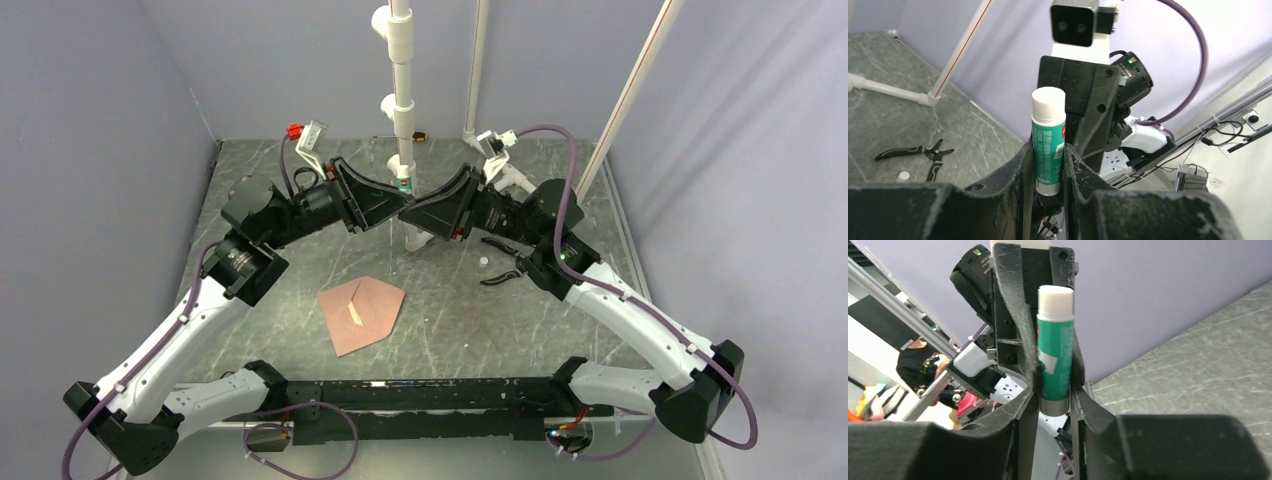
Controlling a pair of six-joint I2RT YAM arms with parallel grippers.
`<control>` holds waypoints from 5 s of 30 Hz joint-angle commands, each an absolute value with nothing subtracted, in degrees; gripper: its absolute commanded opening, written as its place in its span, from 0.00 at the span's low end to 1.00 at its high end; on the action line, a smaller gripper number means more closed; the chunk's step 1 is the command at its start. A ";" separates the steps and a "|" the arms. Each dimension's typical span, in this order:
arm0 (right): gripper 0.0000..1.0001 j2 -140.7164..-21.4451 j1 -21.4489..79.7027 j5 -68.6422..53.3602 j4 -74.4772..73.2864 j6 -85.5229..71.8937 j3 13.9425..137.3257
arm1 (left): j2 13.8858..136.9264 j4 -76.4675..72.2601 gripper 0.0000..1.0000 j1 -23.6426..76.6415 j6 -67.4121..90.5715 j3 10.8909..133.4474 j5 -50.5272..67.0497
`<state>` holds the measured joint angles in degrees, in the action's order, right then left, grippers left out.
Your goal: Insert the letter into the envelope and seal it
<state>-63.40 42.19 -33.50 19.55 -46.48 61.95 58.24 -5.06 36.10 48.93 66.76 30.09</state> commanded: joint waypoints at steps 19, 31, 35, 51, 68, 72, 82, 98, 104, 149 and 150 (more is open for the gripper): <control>0.00 -65.03 42.65 -41.06 4.35 -31.16 71.17 | 54.76 2.47 0.67 36.24 43.86 70.51 27.41; 0.00 -66.84 42.63 -43.36 3.01 -32.11 73.77 | 56.37 1.24 0.41 36.22 44.48 70.26 30.52; 0.00 -67.07 42.63 -41.82 2.14 -33.79 75.64 | 57.31 0.56 0.25 36.27 44.40 71.66 33.45; 0.00 -66.19 42.58 -39.00 14.58 -43.67 70.37 | 56.49 -7.70 0.03 36.23 48.24 69.29 36.05; 0.77 -61.97 48.66 -19.71 16.59 -33.25 67.05 | 52.91 -10.74 0.02 36.22 53.06 69.05 20.10; 0.75 -63.57 49.04 -21.02 19.38 -35.16 68.47 | 53.16 -11.44 0.02 36.26 53.36 69.08 19.95; 0.57 -65.85 49.66 -21.87 26.43 -43.76 69.30 | 53.26 -12.66 0.02 36.26 53.53 68.83 21.73; 0.00 -65.09 49.75 -9.23 44.56 -75.72 59.06 | 52.96 -21.03 0.03 36.24 49.74 66.98 29.10; 0.00 -68.87 50.22 -9.26 59.35 -92.11 54.98 | 53.50 -26.08 0.02 36.26 47.13 66.67 33.47; 0.57 -65.27 79.32 32.47 29.91 36.32 63.73 | 52.99 -6.25 0.02 36.27 59.49 66.83 13.75; 0.57 -65.34 79.55 33.81 30.94 36.04 63.46 | 52.54 -6.27 0.02 36.30 59.21 66.47 13.29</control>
